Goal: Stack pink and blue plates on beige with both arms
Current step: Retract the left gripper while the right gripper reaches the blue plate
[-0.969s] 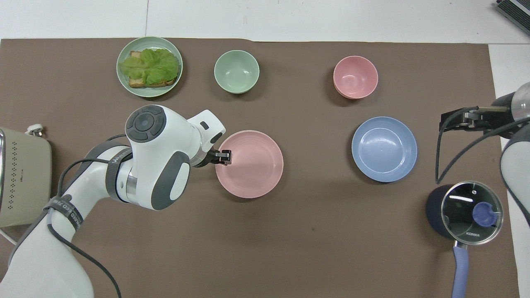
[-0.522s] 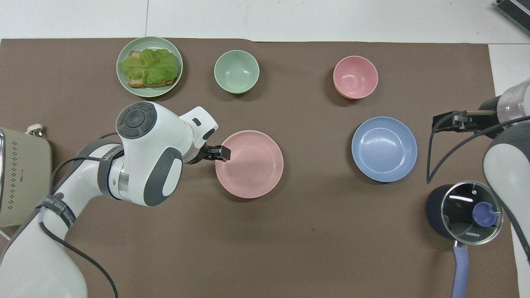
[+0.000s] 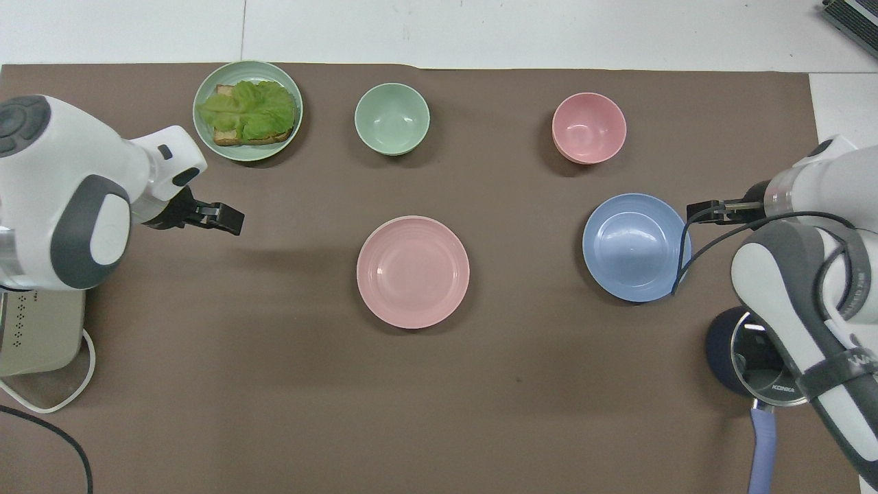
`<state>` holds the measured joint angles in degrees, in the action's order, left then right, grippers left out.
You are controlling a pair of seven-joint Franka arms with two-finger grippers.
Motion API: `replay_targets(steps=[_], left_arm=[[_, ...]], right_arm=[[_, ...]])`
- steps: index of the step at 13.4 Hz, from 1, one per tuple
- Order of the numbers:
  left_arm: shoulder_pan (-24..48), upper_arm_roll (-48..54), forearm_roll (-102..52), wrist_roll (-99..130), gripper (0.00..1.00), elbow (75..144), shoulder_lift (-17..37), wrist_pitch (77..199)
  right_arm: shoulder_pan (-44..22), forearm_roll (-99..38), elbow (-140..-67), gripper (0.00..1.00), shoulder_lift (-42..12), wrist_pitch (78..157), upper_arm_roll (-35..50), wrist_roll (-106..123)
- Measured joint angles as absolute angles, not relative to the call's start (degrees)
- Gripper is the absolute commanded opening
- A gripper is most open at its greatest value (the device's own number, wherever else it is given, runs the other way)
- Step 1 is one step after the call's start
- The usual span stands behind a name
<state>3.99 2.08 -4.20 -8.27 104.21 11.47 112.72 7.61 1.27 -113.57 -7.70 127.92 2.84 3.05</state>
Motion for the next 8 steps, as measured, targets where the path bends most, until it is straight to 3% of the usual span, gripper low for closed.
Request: replay_targets(steps=[5, 8], left_arm=[[-2.05, 1.92, -2.02, -13.12, 1.0, 99.04, 8.46, 104.85], [-2.1, 1.43, -1.67, -12.22, 1.0, 94.84, 7.18, 101.19]], right_arm=[[8.61, 1.26, -116.39, 1.0, -9.9, 133.23, 2.84, 5.81], [9.24, 1.25, -117.46, 0.91, -11.04, 134.85, 2.84, 6.69]])
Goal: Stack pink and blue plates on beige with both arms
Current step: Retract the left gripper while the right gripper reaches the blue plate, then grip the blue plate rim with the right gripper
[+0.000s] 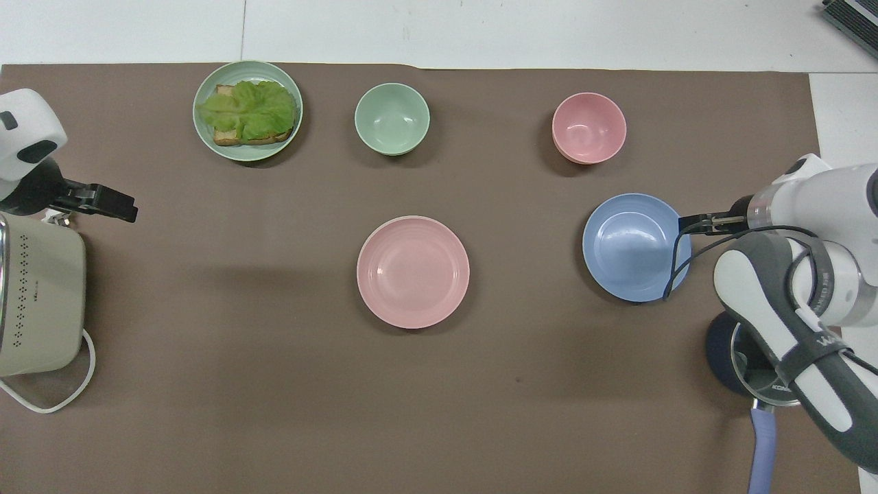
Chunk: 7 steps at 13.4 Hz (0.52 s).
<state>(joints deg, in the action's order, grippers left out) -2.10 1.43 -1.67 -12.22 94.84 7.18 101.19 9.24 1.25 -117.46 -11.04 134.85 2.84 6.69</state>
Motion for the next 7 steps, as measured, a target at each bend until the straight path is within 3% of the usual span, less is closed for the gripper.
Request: replay_targets(steps=[5, 7], left_arm=[[-2.09, 1.11, -1.63, -7.26, 1.0, 91.8, 4.26, 98.41], [-2.02, 1.22, -1.59, -6.4, 1.0, 90.55, 3.13, 95.81]], right_arm=[[9.25, 1.25, -119.78, 0.75, -13.23, 138.88, 2.91, 7.58], [9.33, 0.57, -121.37, 0.62, -13.7, 141.26, 2.91, 8.07]])
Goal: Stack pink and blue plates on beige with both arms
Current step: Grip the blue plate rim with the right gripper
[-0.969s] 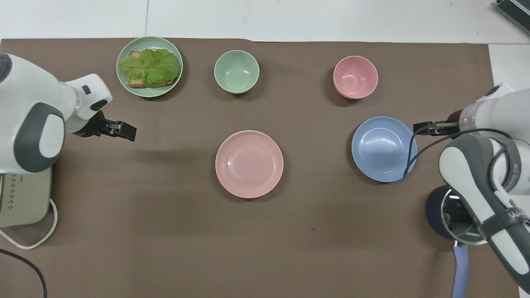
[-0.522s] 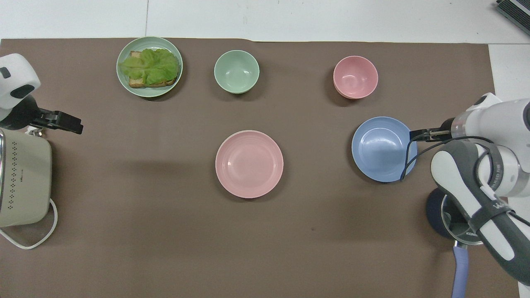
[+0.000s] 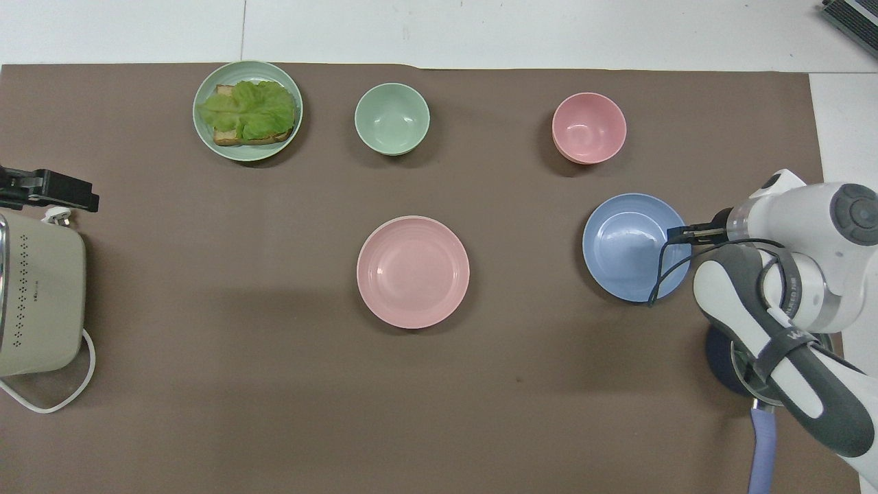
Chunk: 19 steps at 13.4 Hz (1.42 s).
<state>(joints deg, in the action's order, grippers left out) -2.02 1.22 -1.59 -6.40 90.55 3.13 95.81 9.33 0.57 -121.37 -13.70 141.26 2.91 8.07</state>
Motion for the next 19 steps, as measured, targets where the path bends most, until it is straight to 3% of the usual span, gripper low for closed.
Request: replay_targets(steps=[2, 4, 13, 19], left_arm=[[-1.98, 1.41, -1.59, -6.19, 1.0, 89.71, 2.44, 94.52], [-1.98, 1.52, -1.59, -6.05, 1.0, 89.64, 2.14, 94.4], [-2.04, 1.2, -1.59, -5.82, 1.0, 89.64, 2.15, 94.4], [-2.04, 1.2, -1.59, -5.74, 1.0, 89.64, 2.15, 94.39]], right_arm=[[9.36, -2.01, -122.16, 0.39, -13.79, 142.07, 2.91, 9.15], [9.36, -4.32, -122.21, 0.03, -13.78, 142.07, 2.93, 9.72], [9.38, -9.74, -121.97, 0.0, -13.07, 141.61, 3.05, 10.97], [8.1, -11.92, -121.16, 0.0, -8.21, 134.4, 3.95, 10.97]])
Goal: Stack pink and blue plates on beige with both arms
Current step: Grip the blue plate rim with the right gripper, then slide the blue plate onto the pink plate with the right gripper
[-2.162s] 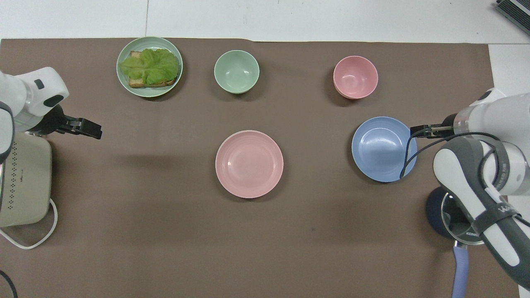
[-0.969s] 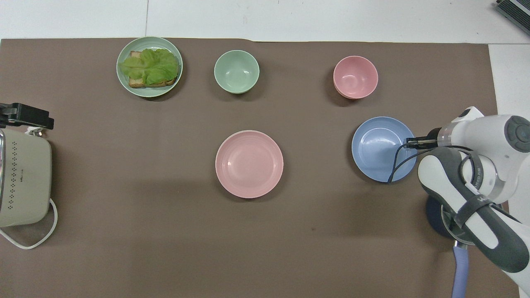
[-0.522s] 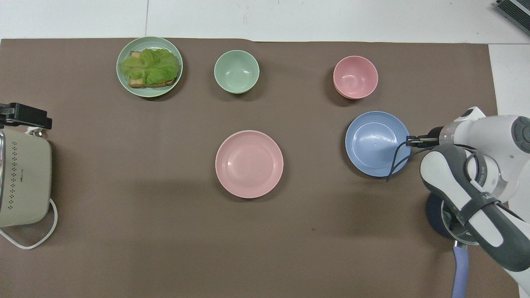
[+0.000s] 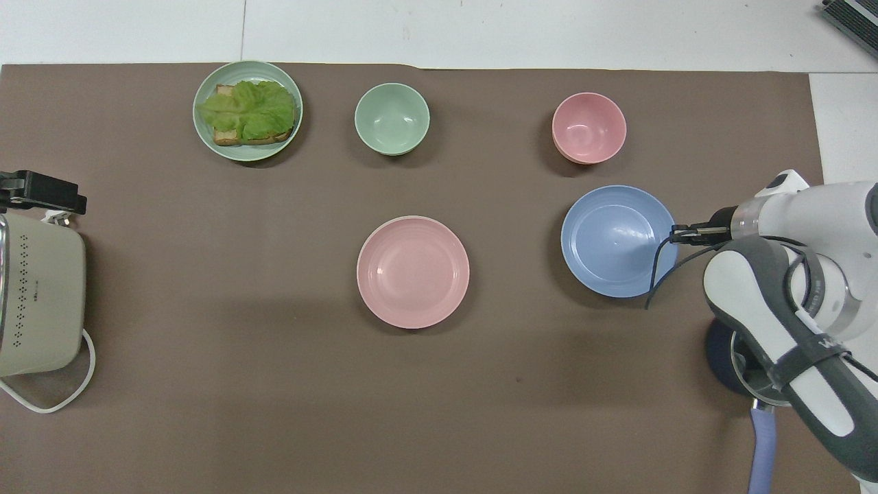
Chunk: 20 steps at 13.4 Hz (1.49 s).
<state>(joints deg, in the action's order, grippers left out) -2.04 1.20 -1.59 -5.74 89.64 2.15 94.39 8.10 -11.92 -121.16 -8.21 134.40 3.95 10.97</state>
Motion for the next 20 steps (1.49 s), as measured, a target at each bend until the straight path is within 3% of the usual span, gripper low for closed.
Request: replay_targets(steps=[8, 15, 20], left_arm=[[-2.04, 1.2, -1.59, -5.73, 1.0, 89.64, 2.15, 94.39], [-2.04, 1.2, -1.59, -5.72, 1.0, 89.64, 2.15, 94.39], [-2.04, 1.2, -1.59, -5.71, 1.0, 89.64, 2.15, 94.39]], right_arm=[[2.64, -14.68, -121.13, 0.0, -3.71, 130.77, 4.07, 9.52], [-9.93, -14.7, -120.03, 0.0, -3.71, 131.54, 4.26, -7.32], [-19.26, -14.7, -119.85, 0.0, -7.27, 137.42, 4.38, -18.75]])
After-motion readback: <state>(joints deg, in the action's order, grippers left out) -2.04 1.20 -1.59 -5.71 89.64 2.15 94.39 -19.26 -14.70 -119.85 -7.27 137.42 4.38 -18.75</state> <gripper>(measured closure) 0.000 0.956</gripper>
